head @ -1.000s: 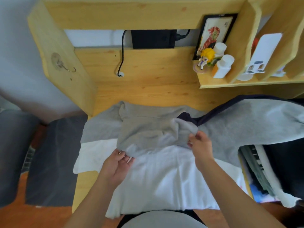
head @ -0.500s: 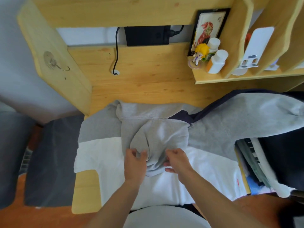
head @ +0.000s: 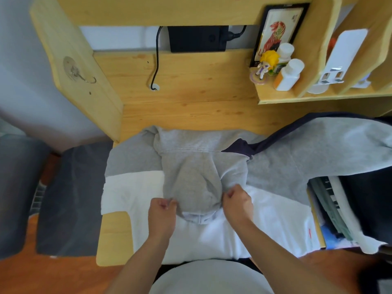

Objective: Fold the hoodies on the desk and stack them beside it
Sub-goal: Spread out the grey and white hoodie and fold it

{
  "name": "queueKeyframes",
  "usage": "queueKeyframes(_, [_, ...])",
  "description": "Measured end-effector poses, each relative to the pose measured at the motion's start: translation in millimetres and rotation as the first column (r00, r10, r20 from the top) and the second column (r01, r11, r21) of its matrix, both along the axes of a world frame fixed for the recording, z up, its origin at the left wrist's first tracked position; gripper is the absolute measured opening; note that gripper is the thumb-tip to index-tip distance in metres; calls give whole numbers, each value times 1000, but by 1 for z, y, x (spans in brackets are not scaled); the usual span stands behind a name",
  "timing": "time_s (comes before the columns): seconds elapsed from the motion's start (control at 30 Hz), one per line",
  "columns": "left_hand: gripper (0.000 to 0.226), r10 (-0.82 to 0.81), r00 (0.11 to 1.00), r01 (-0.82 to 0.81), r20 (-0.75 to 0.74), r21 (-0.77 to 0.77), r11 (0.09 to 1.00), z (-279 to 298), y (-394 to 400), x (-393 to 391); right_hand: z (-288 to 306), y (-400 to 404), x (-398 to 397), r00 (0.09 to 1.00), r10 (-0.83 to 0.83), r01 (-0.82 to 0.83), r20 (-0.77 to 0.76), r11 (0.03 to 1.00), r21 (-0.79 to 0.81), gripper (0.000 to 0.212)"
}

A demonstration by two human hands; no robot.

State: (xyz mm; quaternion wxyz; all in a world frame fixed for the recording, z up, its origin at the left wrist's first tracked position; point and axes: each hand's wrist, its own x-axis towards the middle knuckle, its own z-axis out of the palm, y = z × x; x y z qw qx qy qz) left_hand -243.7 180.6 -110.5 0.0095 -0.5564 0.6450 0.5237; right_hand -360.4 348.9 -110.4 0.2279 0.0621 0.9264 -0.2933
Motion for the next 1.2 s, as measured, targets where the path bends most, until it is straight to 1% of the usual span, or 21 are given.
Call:
queueKeyframes(0.03, [19,-27,1000,26,-11,-61,998,-1,0,-2,0,0,3,986,132,-132,-99,991,2,6])
queueKeyframes(0.1, [24,-224,975,213,-7,-275,937,-6,-4,-1,-9,0,7,893,425,-420,-150,905,64,33])
queueKeyframes(0.13, [31,-389,920,371,38,-404,836,-10,-7,1,-16,1,6,834,543,-534,-102,839,106,49])
queueKeyframes(0.17, [35,-564,820,531,99,-501,683,-19,-11,3,-19,2,4,788,614,-602,-53,786,141,61])
queueKeyframes(0.23, [39,-773,589,736,238,-554,390,-31,-16,5,-25,4,-1,779,627,-620,-15,774,130,70])
queueKeyframes(0.27, [42,-798,526,786,295,-526,324,-30,-18,4,-25,2,-4,809,587,-583,-19,807,93,70])
queueKeyframes(0.37, [66,-811,465,847,354,-445,292,-29,-19,-5,-18,-10,-7,933,359,-358,27,933,-38,56])
queueKeyframes(0.4, [73,-807,451,855,381,-443,269,-28,-16,-9,-15,-12,-6,933,355,-354,56,935,-20,51])
queueKeyframes(0.47, [75,-777,447,849,442,-485,213,-23,-9,-14,-13,-13,0,856,514,-517,61,844,143,45])
queueKeyframes(0.5, [68,-768,465,839,439,-494,226,-21,-6,-17,-14,-12,6,799,601,-592,21,780,202,38])
queueKeyframes(0.53, [55,-782,516,816,349,-478,325,-16,-3,-21,-15,-11,11,761,648,-630,-35,750,204,30])
queueKeyframes(0.57, [39,-770,614,745,176,-450,492,-13,-1,-25,-17,-10,16,733,672,-651,-109,738,177,25])
queueKeyframes(0.63, [27,-581,797,555,-166,-179,812,-2,1,-35,-20,-14,21,748,597,-610,-289,790,52,35])
queueKeyframes(0.67, [27,-470,852,471,-230,-51,880,3,1,-38,-17,-18,20,785,524,-567,-331,822,-44,38])
queueKeyframes(0.7, [25,-427,871,439,-245,-6,899,8,0,-40,-12,-24,18,826,455,-520,-334,843,-139,37])
queueKeyframes(0.77, [16,-461,864,458,-203,-62,887,17,-2,-42,2,-35,10,897,361,-426,-255,861,-277,26])
queueKeyframes(0.87, [12,-480,864,452,-154,-188,872,35,-13,-53,25,-43,-10,916,315,-383,-249,871,-306,15])
queueKeyframes(0.93, [19,-515,830,458,-214,-267,848,56,-29,-61,47,-38,-31,889,336,-420,-312,870,-258,8])
queueKeyframes(1.07, [20,-616,721,441,-317,-475,761,112,-71,-86,113,-21,-82,777,436,-543,-454,829,-132,13])
queueKeyframes(1.13, [18,-600,697,425,-392,-447,787,141,-88,-107,149,-22,-105,690,494,-615,-529,786,-69,18])
queueKeyframes(1.2, [17,-546,694,401,-469,-378,834,167,-94,-126,181,-29,-123,665,529,-644,-527,764,-45,26])
